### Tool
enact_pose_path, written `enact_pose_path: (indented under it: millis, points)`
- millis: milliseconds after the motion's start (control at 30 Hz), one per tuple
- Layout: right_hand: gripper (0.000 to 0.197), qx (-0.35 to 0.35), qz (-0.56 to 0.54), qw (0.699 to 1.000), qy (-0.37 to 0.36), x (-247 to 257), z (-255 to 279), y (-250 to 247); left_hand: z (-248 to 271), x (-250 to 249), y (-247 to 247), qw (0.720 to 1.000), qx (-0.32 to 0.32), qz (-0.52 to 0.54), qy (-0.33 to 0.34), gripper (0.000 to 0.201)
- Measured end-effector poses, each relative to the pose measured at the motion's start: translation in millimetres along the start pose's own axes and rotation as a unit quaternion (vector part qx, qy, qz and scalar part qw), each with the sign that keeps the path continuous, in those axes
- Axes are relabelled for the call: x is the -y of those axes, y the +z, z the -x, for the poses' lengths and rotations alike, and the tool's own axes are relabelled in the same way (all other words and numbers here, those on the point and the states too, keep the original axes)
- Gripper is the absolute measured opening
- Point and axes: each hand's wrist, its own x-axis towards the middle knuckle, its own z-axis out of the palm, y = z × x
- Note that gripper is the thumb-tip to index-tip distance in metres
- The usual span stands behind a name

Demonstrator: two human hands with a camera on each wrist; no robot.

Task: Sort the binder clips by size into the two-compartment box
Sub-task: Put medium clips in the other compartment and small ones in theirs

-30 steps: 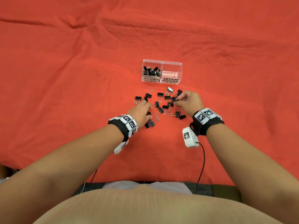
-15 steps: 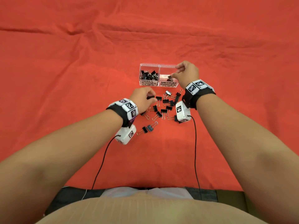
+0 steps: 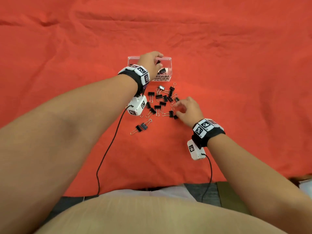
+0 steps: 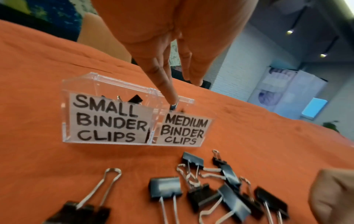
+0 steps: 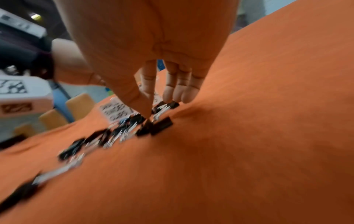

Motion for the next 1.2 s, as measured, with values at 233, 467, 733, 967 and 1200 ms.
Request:
enact_pose_path:
  millis: [233, 467, 733, 967, 1200]
  points:
    - [0.036, 0.033, 0.1, 0.992, -0.073, 0, 11, 20, 54, 14, 25, 0.992, 0.053, -0.099, 0.056, 0.023]
    - [0.021, 0.019, 0.066, 0.994, -0.089, 8, 9, 22, 96, 48, 70, 0.975, 0.105, -0.175, 0.085, 0.031]
    - [0.008, -0.011, 0.045, 0.996, -0.078, 5, 13, 23, 95, 50, 74, 0.969, 0.086, -0.203, 0.11, 0.039]
    - [0.008, -0.084, 0.032, 0.995, -0.033, -5, 20, 18, 98, 50, 66, 0.99, 0.063, -0.105, 0.065, 0.022]
    - [0.029, -0.034, 0.066, 0.997, -0.029, 3, 22, 25, 106, 66, 46, 0.998, 0.035, -0.046, 0.018, 0.014]
